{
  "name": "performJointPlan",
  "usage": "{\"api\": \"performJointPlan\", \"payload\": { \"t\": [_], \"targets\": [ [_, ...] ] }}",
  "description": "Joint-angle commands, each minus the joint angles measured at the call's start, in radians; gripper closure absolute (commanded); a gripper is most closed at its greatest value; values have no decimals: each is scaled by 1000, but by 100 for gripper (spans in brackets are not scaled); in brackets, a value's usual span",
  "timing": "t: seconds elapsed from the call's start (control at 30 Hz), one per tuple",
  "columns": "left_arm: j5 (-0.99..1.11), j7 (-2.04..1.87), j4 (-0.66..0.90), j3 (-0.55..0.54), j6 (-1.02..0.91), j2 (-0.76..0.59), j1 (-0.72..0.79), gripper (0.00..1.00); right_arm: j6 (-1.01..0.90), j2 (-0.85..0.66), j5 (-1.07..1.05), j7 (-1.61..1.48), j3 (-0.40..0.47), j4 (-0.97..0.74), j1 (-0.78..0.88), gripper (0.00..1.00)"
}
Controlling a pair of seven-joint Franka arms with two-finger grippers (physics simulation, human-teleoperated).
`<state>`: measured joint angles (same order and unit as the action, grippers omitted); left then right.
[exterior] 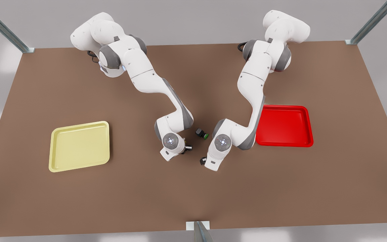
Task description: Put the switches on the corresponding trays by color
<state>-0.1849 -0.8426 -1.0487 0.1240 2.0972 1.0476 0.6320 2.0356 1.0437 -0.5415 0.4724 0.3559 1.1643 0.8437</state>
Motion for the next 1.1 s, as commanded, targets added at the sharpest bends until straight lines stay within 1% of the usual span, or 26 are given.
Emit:
{"api": "performJointPlan", "payload": {
  "t": [0.0, 0.03, 0.1, 0.23, 0.33, 0.4, 0.43, 0.47, 0.53, 0.7, 0.77, 0.8, 0.83, 0.87, 0.97, 1.0, 1.07],
  "targets": [
    [-21, 0, -7, 0, 0, -4, -1, 0, 0, -1, 0, 0, 0, 0, 0, 45],
    [-24, 0, -60, -1, 1, -24, -2, 0, -2, -1, 0, 0, 0, 0, -2, 45],
    [-27, 7, -116, -1, -2, -67, -9, 0, -2, -1, 0, 0, 0, 0, 0, 45],
    [-33, -4, -119, -1, -2, -74, -8, 0, -2, -1, 0, -3, 0, -1, 0, 45],
    [-82, -7, -169, 3, 38, -75, -2, 0, -2, -1, 2, -5, 2, 0, 0, 45],
    [-159, -61, -185, 59, 53, -78, 32, 0, -2, -1, 2, -5, 2, 0, 0, 46],
    [-174, -160, -188, 60, 55, -92, 41, 0, -2, -1, 2, -6, 2, 0, 0, 47],
    [-177, -207, -188, 62, 55, -95, 51, 0, -2, -1, 2, -6, 2, 0, 0, 49],
    [-177, -326, -189, 66, 53, -95, 68, 0, -3, -1, 2, -6, 2, 0, -2, 49],
    [-173, -317, -203, 98, 38, -98, 71, 0, -8, -14, 2, -6, 2, 0, -8, 49],
    [-173, -314, -240, 114, 38, -112, 63, 0, -11, -82, 29, -9, -3, 17, -34, 49],
    [-173, -302, -266, 120, 40, -132, 61, 0, -23, -132, 54, -18, -6, 67, -63, 48],
    [-173, -300, -275, 120, 41, -132, 60, 0, -23, -192, 63, -73, -6, 143, -95, 48],
    [-173, -300, -284, 120, 43, -132, 60, 0, -21, -257, 121, -161, -9, 236, -141, 48],
    [-176, -300, -284, 120, 50, -129, 64, 0, -14, -464, 239, -547, -12, 509, -371, 48],
    [-177, -300, -284, 120, 52, -127, 68, 0, -9, -505, 276, -669, -12, 571, -465, 48],
    [-179, -302, -281, 120, 52, -127, 74, 0, -8, -551, 350, -816, -12, 629, -584, 48]
  ]
}}
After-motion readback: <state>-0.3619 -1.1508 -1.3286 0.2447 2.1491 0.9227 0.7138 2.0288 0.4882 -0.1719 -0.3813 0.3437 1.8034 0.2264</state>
